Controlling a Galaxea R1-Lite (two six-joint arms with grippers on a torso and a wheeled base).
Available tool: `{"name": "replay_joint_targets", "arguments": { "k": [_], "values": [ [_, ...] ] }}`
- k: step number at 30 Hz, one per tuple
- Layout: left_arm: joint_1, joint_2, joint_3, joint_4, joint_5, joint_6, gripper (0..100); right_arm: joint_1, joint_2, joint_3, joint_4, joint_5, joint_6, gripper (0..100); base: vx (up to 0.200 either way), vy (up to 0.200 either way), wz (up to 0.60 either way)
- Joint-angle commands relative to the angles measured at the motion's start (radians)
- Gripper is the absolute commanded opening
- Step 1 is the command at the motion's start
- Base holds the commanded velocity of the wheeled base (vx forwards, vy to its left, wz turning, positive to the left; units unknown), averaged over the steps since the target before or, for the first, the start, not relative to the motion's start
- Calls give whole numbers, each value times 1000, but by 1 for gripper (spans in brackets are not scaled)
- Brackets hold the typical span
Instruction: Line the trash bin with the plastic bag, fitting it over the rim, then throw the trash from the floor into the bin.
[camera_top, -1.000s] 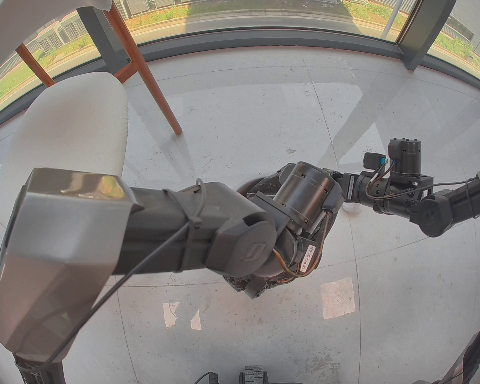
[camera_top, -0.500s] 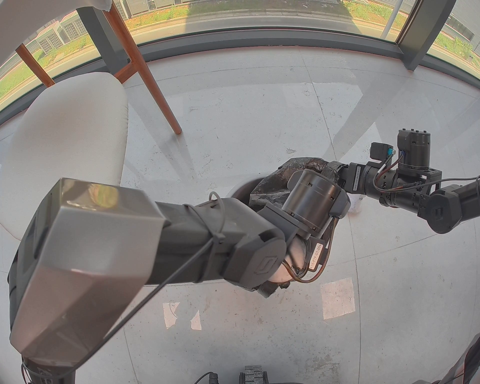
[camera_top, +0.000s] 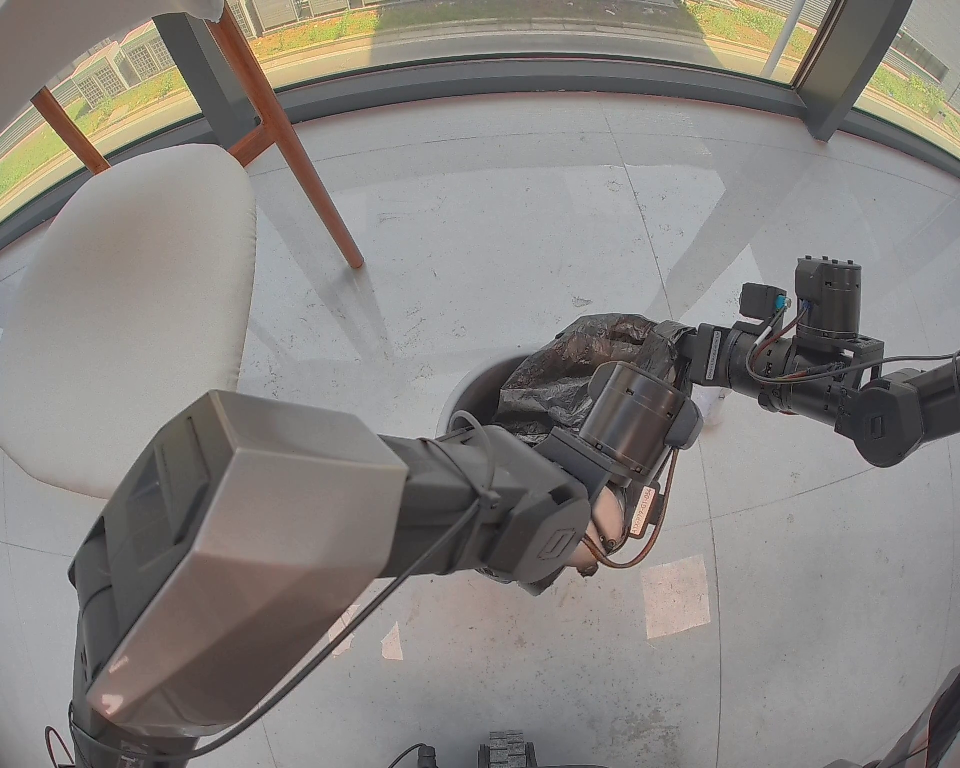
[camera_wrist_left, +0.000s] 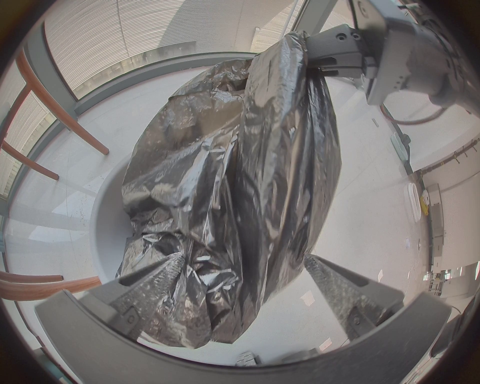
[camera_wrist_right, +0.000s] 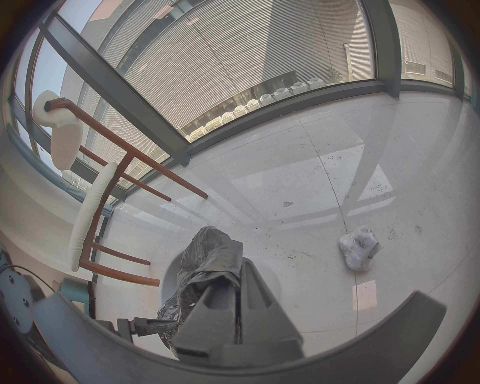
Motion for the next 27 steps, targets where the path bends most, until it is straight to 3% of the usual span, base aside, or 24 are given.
{"name": "replay_joint_targets", "arguments": {
  "k": [1, 20, 27],
  "values": [
    [9, 61, -63, -16, 2, 1, 0, 3, -6, 2, -1, 2, 1, 0, 0, 0, 0],
    [58, 33, -99, -4, 12, -4, 0, -3, -9, 9, -1, -1, 1, 0, 0, 0, 0],
    [83, -59, -135, 73, -8, 36, 0, -19, -7, 11, -2, -1, 1, 0, 0, 0, 0]
  ]
}}
